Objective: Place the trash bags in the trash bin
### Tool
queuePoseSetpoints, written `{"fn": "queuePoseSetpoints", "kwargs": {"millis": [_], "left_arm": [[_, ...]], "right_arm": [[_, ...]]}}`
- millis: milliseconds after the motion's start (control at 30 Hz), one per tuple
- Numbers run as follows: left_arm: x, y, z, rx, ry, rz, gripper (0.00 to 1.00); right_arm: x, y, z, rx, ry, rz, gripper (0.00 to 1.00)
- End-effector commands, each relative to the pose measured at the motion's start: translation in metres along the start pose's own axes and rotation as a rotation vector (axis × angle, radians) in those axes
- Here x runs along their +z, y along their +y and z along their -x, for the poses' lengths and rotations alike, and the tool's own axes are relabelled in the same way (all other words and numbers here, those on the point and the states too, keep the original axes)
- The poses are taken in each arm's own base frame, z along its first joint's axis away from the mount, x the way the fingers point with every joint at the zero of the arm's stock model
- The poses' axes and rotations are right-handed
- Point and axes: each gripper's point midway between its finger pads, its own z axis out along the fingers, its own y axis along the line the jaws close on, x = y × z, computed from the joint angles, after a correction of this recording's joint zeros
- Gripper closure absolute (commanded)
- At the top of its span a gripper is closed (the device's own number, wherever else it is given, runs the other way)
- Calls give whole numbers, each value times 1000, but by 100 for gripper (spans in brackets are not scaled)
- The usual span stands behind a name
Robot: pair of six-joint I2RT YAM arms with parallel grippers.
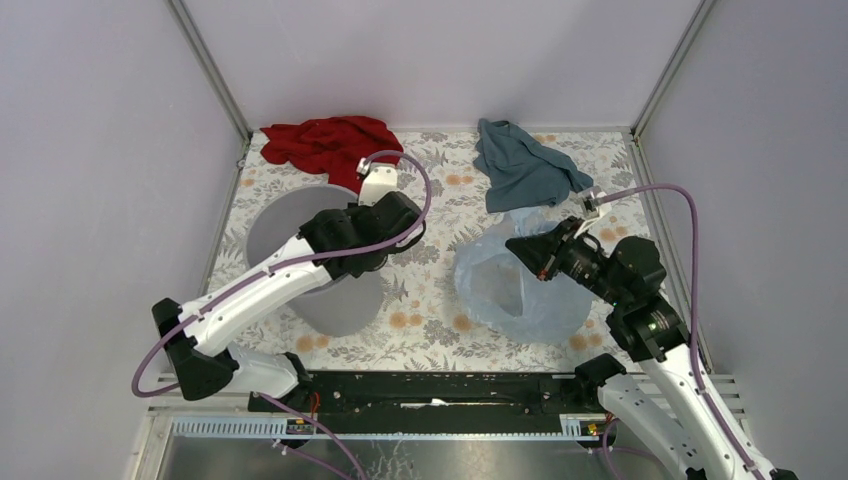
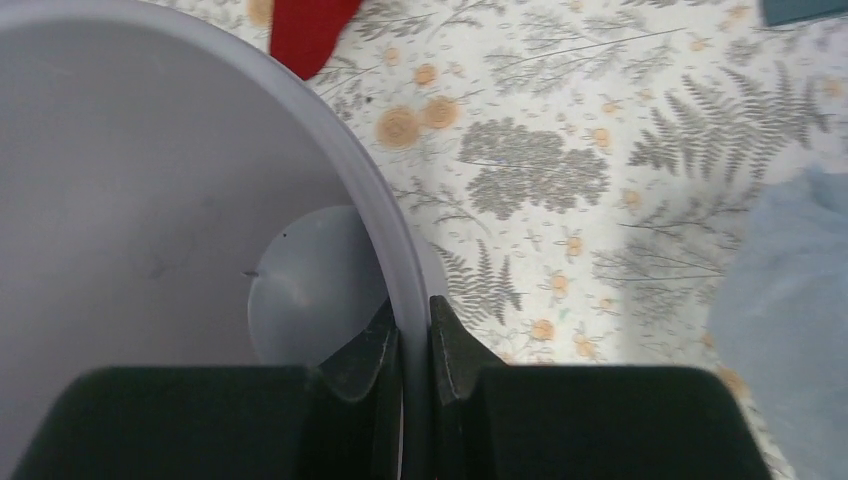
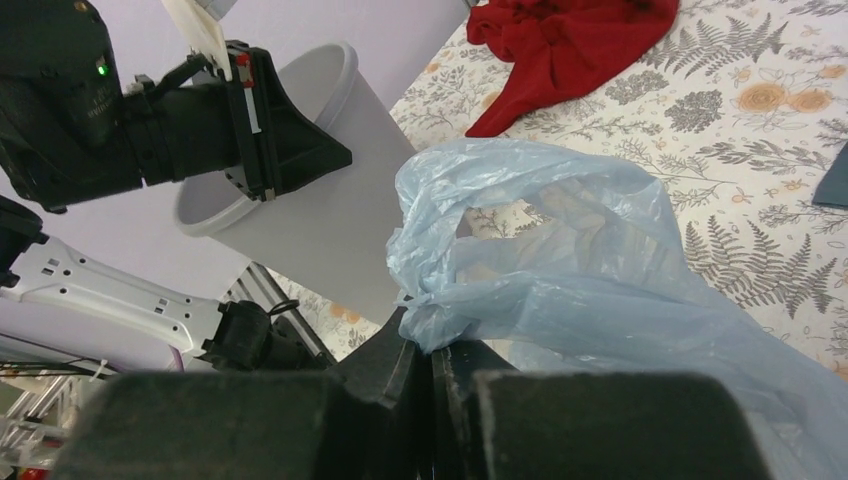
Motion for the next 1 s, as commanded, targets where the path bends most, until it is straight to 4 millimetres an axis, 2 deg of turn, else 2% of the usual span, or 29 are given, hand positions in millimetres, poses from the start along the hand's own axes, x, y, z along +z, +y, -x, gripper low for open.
{"fn": "queuePoseSetpoints", "kwargs": {"millis": [0, 167, 233, 367, 500, 600, 700, 767, 867, 967], "left_arm": [[-17, -40, 32, -55, -28, -183, 100], [-36, -95, 53, -63, -53, -363, 100], [-44, -123, 54, -43, -63, -405, 100], [-47, -172, 35, 11, -48, -438, 100], [-48, -199, 15, 34, -24, -470, 100], [-57, -217, 10, 23, -2, -558, 100], [-71, -233, 11, 1, 1, -676, 87], [-74, -235, 12, -9, -7, -703, 78], [-76, -230, 18, -1, -28, -698, 49], [-84, -224, 27, 6, -55, -713, 30]], "right_arm": [[-7, 7, 18, -71, -47, -7, 91], [-21, 12, 31, -122, -81, -33, 90], [-29, 11, 36, -144, -111, -60, 91], [-51, 10, 51, -181, -232, -107, 92], [-72, 19, 63, -204, -321, -110, 92], [-80, 18, 68, -239, -325, -142, 92], [-84, 15, 72, -265, -335, -169, 92], [-85, 14, 74, -274, -340, -181, 91], [-86, 15, 76, -283, -329, -190, 91], [-86, 13, 77, -299, -309, -208, 91]]}}
